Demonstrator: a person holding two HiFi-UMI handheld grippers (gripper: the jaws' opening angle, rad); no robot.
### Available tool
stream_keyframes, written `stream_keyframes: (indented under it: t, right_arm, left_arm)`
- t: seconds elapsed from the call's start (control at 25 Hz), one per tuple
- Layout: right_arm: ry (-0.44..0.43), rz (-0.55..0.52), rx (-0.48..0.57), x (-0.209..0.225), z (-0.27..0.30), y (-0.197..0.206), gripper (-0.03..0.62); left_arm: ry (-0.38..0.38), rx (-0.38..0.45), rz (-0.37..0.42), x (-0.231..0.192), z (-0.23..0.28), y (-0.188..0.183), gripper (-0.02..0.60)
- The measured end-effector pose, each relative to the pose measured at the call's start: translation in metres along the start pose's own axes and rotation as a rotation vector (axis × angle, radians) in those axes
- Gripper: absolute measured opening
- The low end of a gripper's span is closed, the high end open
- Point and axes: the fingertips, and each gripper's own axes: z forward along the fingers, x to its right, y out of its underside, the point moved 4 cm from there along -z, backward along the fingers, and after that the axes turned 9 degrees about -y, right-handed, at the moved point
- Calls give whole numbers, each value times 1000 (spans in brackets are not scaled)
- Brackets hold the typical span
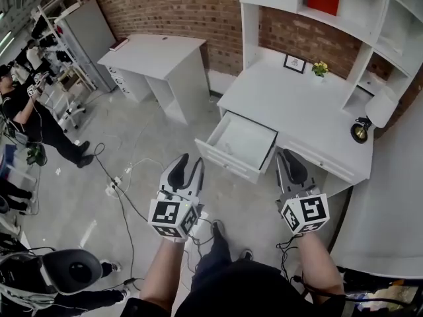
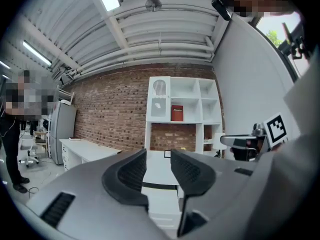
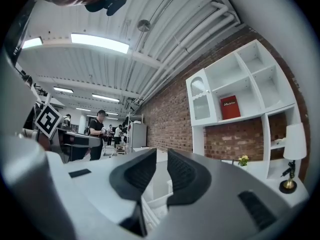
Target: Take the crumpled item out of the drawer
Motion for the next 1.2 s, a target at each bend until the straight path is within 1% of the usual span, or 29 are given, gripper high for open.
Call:
stream_keyframes:
  t: [0.16, 0.48, 0.64, 0.8, 1.0, 1.2]
  right_arm:
    - [11, 4, -19, 5, 46, 8, 79]
    - [57, 16, -81, 21, 133, 19, 97]
    - [76, 23, -118, 25, 169, 28, 101]
    - [90, 26, -155, 23, 198, 41, 102]
    - [87, 37, -211, 23, 220, 60, 106]
    - [103, 92, -247, 46, 230, 83, 106]
  left_arm:
    - [17, -23, -31, -35, 40, 13, 132]
    - [73, -65, -81, -94, 126, 23, 132]
    - [99, -93, -98, -119, 153, 33, 132]
    - [117, -123, -118, -143, 169, 48, 132]
    - [146, -158, -128, -156, 183, 62, 132]
    - [158, -211, -125, -153, 203, 80, 132]
